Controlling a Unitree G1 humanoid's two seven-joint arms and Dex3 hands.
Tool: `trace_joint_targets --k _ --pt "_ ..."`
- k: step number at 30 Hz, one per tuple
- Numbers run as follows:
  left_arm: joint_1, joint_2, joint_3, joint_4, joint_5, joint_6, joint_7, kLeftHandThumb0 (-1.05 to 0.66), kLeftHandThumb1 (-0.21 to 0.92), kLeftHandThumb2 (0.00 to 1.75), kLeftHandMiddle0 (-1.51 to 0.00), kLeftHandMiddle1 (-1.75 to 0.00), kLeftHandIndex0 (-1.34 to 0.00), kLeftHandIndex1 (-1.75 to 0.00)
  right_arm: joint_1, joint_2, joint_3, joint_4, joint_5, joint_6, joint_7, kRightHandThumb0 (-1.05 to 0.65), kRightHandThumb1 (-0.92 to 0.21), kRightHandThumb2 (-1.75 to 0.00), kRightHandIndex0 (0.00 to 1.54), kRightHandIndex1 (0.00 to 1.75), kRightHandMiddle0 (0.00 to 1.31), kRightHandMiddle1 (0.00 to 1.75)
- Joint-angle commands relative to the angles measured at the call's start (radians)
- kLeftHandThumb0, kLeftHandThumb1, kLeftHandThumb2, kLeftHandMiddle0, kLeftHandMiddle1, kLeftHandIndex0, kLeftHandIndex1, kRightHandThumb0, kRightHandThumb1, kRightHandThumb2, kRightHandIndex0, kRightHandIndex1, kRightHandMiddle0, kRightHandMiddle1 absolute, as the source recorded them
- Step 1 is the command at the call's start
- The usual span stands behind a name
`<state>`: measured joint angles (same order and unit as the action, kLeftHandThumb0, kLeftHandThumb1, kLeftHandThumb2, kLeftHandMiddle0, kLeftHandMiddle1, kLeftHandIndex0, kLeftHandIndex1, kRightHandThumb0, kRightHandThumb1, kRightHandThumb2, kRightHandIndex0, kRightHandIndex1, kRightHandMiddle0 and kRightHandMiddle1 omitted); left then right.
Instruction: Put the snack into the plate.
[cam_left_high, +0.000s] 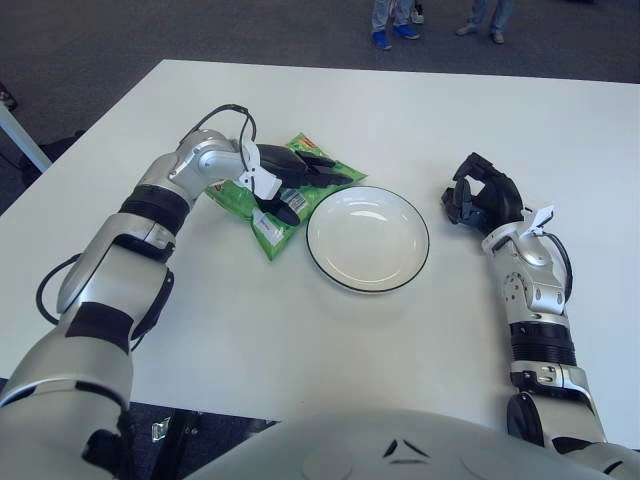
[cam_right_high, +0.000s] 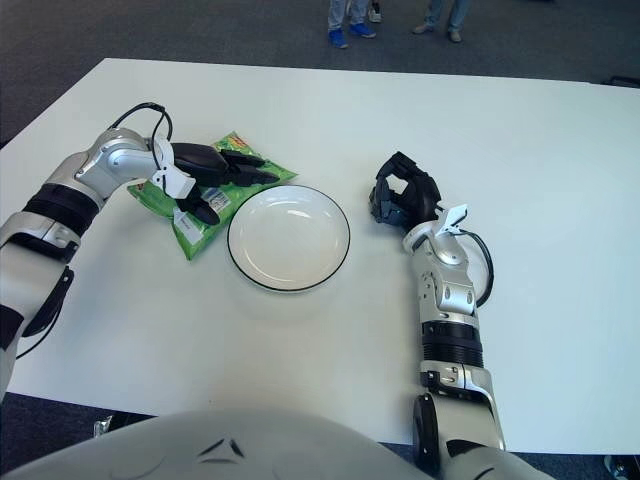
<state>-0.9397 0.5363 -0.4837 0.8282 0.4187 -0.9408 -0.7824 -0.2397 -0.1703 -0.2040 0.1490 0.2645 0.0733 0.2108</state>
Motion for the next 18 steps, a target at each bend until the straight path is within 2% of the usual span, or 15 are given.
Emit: trace_joint_targets --k 1,7,18 --pt "0.015 0.001 -0.032 0.027 0.055 -0.012 0.012 -1.05 0.92 0.69 0.00 0.00 0.00 0.00 0.063 0.021 0.003 0.020 0.010 0.034 0.000 -0.46 -0.39 -1.23 1.28 1.75 0.56 1.75" --pt "0.032 0.025 -0.023 -0.004 0.123 0.008 0.119 -1.05 0.92 0.69 0.00 0.00 0.00 0.00 0.066 0.019 0.003 0.013 0.013 0.040 0.005 -0.46 -0.39 -1.23 1.28 1.75 0.56 1.75" --pt "0.085 0.091 0.001 -0.113 0.314 0.046 0.425 -1.05 0.92 0.69 0.00 0.00 0.00 0.00 0.072 0.019 0.001 -0.004 0.012 0.053 0.005 -0.46 -0.39 -1.24 1.28 1.75 0.56 1.75"
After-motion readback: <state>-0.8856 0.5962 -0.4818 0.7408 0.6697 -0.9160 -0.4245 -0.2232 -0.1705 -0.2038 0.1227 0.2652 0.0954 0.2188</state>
